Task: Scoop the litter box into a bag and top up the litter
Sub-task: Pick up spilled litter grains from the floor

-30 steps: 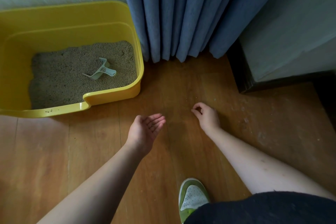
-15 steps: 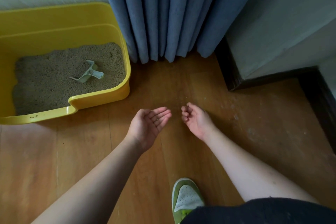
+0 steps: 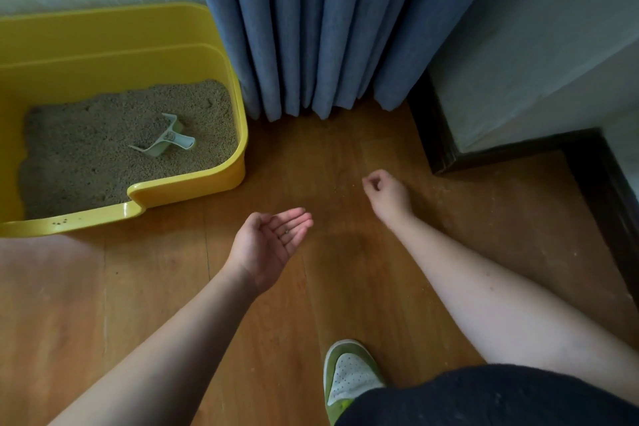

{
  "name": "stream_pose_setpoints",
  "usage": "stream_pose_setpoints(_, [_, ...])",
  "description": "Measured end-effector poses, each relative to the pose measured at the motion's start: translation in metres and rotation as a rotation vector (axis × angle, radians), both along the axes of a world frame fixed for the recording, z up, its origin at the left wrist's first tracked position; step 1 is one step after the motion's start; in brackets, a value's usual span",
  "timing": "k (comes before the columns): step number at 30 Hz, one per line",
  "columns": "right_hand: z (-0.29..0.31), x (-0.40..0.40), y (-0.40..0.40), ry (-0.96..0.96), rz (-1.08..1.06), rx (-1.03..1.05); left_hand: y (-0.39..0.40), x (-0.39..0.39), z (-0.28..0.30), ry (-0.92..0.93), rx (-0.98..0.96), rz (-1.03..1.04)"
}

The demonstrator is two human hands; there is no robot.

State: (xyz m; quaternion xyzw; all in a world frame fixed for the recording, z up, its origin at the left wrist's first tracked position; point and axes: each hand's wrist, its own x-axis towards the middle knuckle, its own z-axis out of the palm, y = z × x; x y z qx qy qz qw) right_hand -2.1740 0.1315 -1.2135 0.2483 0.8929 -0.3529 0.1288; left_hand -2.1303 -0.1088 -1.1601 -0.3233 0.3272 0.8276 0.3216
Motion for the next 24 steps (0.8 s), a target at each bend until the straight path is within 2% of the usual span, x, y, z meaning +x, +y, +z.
stream_pose_setpoints(2, [-0.006, -0.003, -0.001, 0.024, 0.108, 0.070, -0.005, 0.002, -0.003, -0.015, 0.002, 0.005])
stream_pose_setpoints(5, [-0.019, -0.006, -0.005, 0.039, 0.151, 0.096, -0.010, 0.001, -0.002, -0.028, 0.015, -0.001])
stream_pose_setpoints(14, [-0.026, -0.016, -0.008, 0.007, 0.121, 0.129, -0.020, -0.002, -0.006, -0.056, 0.035, 0.021])
stream_pose_setpoints(17, [-0.016, -0.015, -0.008, -0.004, 0.093, 0.082, -0.017, -0.002, -0.006, -0.057, 0.045, 0.025])
stream_pose_setpoints(20, [-0.001, -0.009, -0.012, -0.005, -0.040, -0.196, -0.014, -0.001, -0.006, -0.062, 0.050, 0.021])
stream_pose_setpoints(24, [-0.002, 0.016, -0.017, -0.125, -0.392, -0.904, -0.012, 0.001, -0.009, -0.067, 0.044, 0.012])
